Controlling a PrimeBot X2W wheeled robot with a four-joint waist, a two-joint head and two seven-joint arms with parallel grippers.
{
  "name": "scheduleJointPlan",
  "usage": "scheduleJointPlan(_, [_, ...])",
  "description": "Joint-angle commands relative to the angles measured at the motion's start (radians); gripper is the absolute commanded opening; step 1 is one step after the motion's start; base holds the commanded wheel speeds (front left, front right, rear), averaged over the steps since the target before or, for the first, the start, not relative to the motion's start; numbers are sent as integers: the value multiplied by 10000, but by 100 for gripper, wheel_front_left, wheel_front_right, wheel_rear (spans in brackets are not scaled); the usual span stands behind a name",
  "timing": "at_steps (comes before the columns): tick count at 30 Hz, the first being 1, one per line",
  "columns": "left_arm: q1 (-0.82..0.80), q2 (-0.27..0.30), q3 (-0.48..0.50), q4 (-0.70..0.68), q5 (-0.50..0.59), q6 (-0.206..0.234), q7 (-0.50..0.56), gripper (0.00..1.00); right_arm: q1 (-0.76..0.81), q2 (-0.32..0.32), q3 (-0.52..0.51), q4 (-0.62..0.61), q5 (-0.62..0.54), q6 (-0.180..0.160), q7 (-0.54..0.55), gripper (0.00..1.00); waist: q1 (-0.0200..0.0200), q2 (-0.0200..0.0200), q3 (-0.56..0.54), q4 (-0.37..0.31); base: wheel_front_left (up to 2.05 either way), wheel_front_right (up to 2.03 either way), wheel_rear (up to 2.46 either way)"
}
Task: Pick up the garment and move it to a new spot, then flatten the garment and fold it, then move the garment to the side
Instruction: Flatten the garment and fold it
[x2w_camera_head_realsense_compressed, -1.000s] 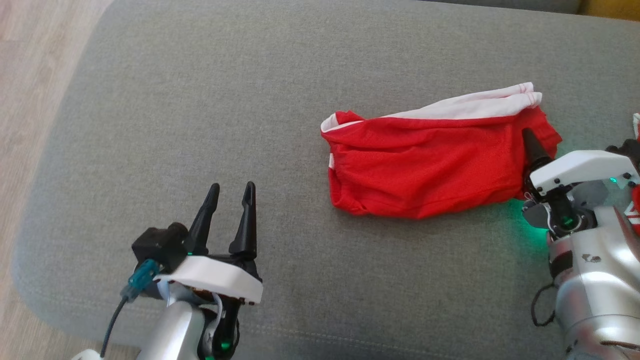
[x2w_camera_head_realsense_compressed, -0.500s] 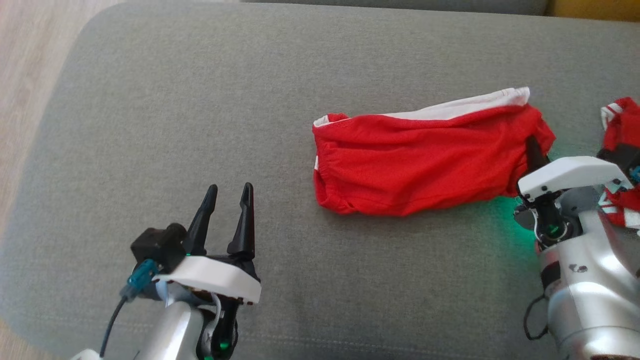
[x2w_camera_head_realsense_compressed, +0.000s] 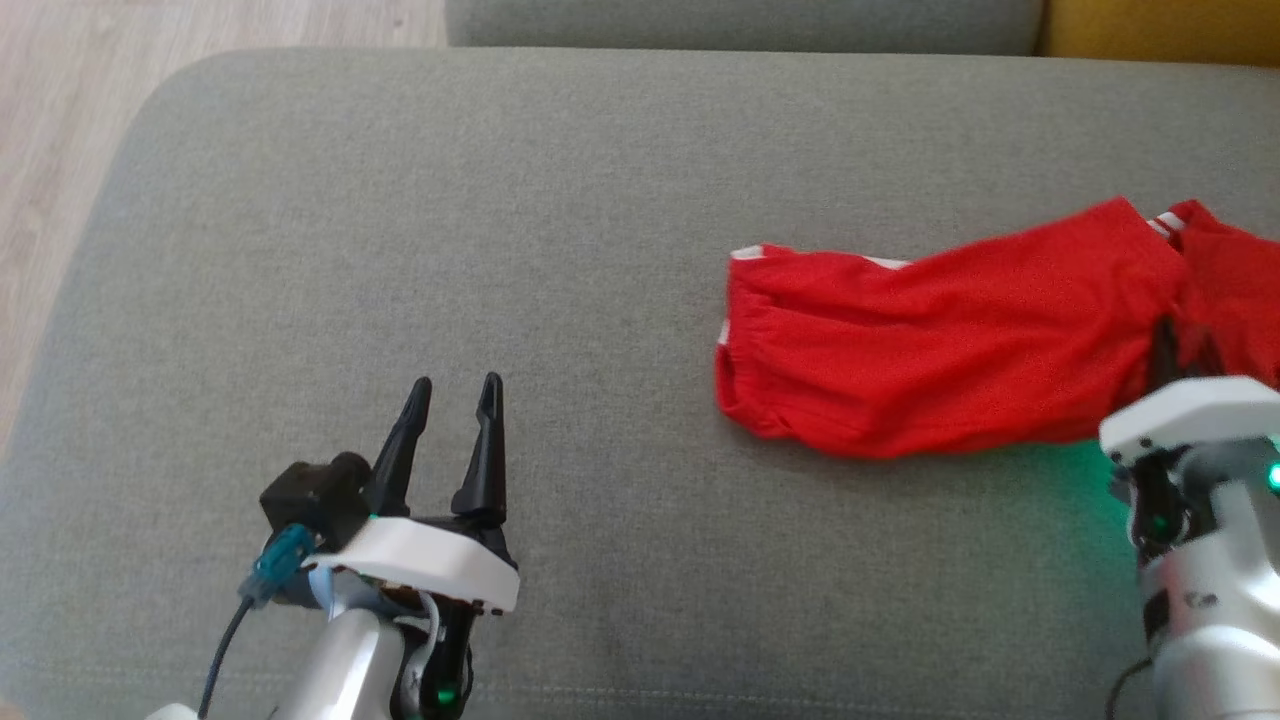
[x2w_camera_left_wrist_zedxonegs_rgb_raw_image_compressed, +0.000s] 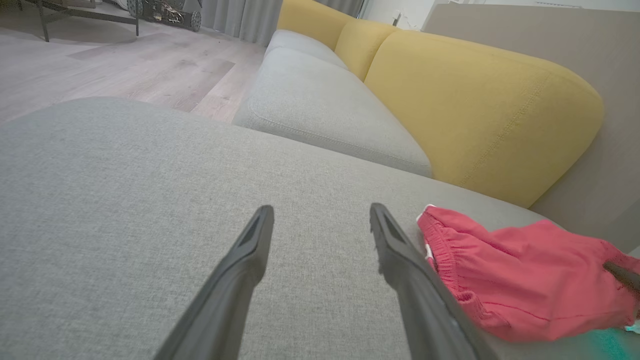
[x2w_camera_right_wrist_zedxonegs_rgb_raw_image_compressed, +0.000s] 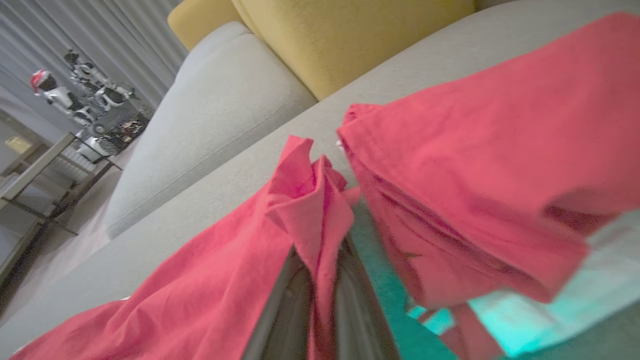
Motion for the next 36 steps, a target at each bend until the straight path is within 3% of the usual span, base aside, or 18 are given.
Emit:
scheduleJointPlan(1, [-202,24,403,-297,-23,50,-76,100,-68,-78,2,-205,-277,-9,-169,0,0,-1,-63,-54,0,0,0])
scheduleJointPlan(9, [-116,24,318,-309,-67,78,-76,100,-286,374,-760,-145,-1330,-9,-164,0,0,-1,-232,-207,0,0,0])
scheduleJointPlan(14, [-125,24,292,-266,-53,60,-76,100,-647,628,-450,-531,-1450,-9,-192,0,0,-1,-314,-208,0,0,0])
scheduleJointPlan(19, [-110,24,243,-244,-77,45,-76,100,-664,842,995,-1355,-1032,-9,-251,0,0,-1,-483,-39,0,0,0])
scheduleJointPlan(29, [131,24,285,-176,-29,67,-76,100,449,916,4882,-3205,411,-9,-303,0,0,-1,-722,418,0,0,0])
scheduleJointPlan(36, [232,24,265,-151,-39,89,-76,100,968,763,6308,-3414,663,-9,-236,0,0,-1,-796,643,0,0,0])
